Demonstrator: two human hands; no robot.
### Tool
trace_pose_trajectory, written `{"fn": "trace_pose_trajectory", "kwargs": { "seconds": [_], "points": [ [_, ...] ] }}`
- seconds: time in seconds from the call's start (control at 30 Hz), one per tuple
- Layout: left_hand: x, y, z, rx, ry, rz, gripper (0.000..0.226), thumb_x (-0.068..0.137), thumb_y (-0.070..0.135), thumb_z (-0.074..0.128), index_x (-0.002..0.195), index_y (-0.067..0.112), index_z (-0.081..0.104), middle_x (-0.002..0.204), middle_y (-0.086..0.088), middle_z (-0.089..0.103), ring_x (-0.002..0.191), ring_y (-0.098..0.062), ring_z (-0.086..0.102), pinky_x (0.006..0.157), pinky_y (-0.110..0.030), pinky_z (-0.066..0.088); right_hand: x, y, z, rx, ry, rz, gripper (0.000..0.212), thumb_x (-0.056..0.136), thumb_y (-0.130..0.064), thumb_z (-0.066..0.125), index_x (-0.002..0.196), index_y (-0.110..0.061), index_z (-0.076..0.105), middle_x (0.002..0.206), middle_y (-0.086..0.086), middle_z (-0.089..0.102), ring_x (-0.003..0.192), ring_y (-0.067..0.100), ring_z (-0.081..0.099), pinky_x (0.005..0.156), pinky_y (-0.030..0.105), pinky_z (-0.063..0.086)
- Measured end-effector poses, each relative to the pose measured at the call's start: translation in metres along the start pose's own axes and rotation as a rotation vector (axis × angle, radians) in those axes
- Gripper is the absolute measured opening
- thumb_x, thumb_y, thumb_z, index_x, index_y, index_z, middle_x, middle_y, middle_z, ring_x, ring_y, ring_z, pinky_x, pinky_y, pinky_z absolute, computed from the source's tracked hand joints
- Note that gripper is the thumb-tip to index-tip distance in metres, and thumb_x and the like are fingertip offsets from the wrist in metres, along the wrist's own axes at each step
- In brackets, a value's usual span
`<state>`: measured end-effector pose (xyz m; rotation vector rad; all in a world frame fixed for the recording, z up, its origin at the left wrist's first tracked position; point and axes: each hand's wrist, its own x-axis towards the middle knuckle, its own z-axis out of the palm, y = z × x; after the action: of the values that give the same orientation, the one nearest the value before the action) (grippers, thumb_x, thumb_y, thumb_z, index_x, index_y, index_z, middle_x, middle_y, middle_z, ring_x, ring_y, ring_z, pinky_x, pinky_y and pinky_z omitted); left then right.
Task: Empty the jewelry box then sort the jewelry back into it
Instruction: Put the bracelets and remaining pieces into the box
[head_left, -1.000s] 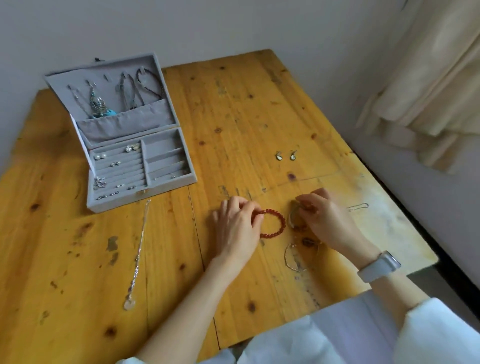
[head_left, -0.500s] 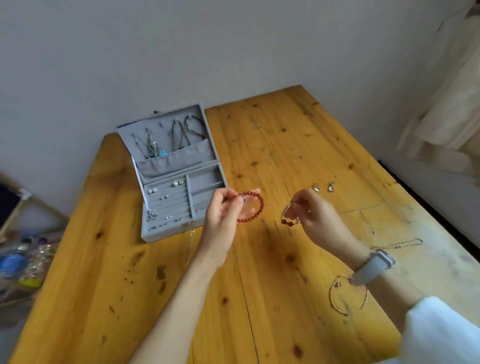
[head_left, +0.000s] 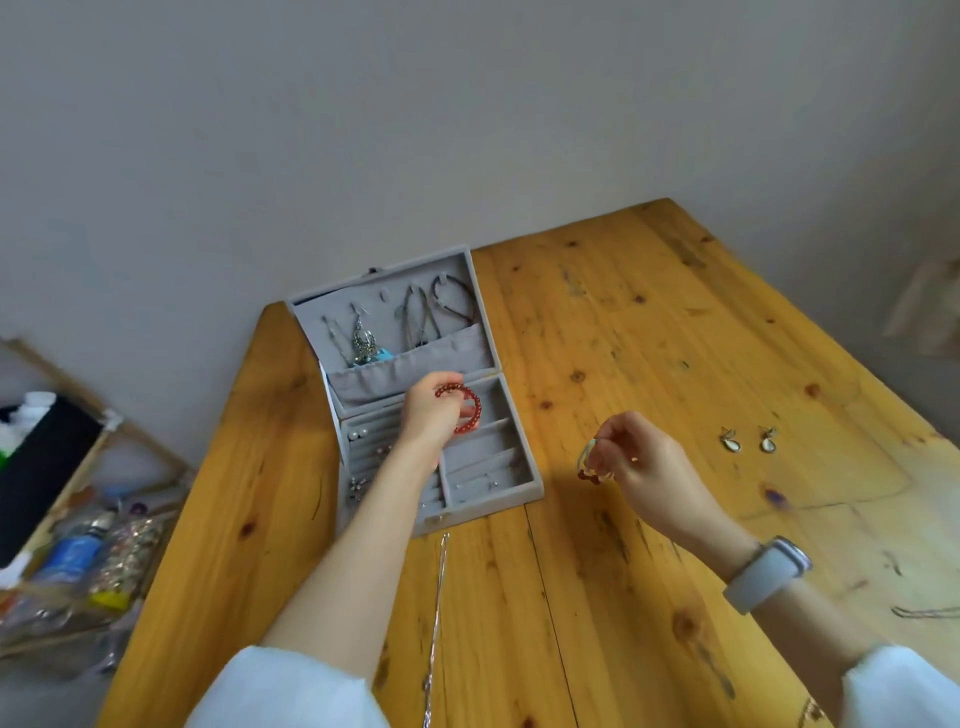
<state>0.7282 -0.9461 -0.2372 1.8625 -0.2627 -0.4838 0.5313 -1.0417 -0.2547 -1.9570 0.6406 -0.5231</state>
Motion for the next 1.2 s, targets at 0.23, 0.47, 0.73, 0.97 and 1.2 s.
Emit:
{"fn": "trace_pose_trajectory", "kwargs": {
  "seconds": [0.23, 0.47, 0.73, 0.97, 1.2],
  "points": [
    [0.024, -0.017, 0.023, 0.381, -0.009, 0.440, 0.021, 0.090, 0.002, 0.050, 0.093, 0.013, 0.068, 0.096, -0.001, 0.060, 0.083, -0.015, 0.061, 0.071, -0.024, 0.052, 0.011, 0.008, -0.005, -0.009, -0.018, 0.029, 0.014, 0.093, -0.010, 0.045, 0.083, -0.016, 0.051, 0.072, -0.002, 0.066, 0.070, 0.016, 0.062, 0.070, 0.036, 0.052],
    [0.014, -0.030, 0.011, 0.916, 0.193, 0.780, 0.023, 0.082, 0.025, 0.052, 0.096, 0.025, 0.071, 0.105, 0.011, 0.068, 0.099, -0.017, 0.054, 0.082, -0.031, 0.021, 0.016, 0.006, 0.001, -0.052, -0.022, 0.020, 0.010, 0.092, -0.011, 0.048, 0.085, -0.015, 0.053, 0.076, -0.002, 0.065, 0.073, 0.012, 0.061, 0.069, 0.032, 0.051],
    [0.003, -0.046, -0.017, 1.068, -0.061, 0.775, 0.047, 0.088, 0.042, 0.030, 0.107, 0.023, 0.068, 0.125, 0.007, 0.060, 0.115, -0.012, 0.051, 0.095, -0.032, 0.017, 0.032, -0.003, 0.017, -0.185, 0.040, -0.053, 0.008, 0.091, -0.013, 0.052, 0.085, -0.018, 0.055, 0.088, 0.001, 0.057, 0.082, 0.017, 0.051, 0.071, 0.027, 0.040],
    [-0.001, -0.043, -0.025, 1.068, -0.134, 0.812, 0.048, 0.089, 0.043, 0.028, 0.110, 0.025, 0.067, 0.120, 0.007, 0.062, 0.115, -0.011, 0.051, 0.106, -0.034, 0.012, 0.055, -0.020, 0.030, -0.135, 0.068, -0.110, 0.008, 0.090, -0.010, 0.052, 0.085, -0.016, 0.054, 0.077, -0.003, 0.058, 0.073, 0.014, 0.054, 0.063, 0.021, 0.040],
    [-0.005, -0.052, -0.041, 0.991, 0.102, 0.798, 0.029, 0.081, 0.023, 0.050, 0.096, 0.014, 0.072, 0.104, -0.002, 0.068, 0.102, -0.021, 0.060, 0.100, -0.041, 0.028, 0.095, -0.050, 0.070, -0.046, 0.088, -0.144, 0.008, 0.083, -0.006, 0.055, 0.086, -0.012, 0.060, 0.075, 0.002, 0.062, 0.077, 0.022, 0.061, 0.070, 0.026, 0.044]
  ]
}}
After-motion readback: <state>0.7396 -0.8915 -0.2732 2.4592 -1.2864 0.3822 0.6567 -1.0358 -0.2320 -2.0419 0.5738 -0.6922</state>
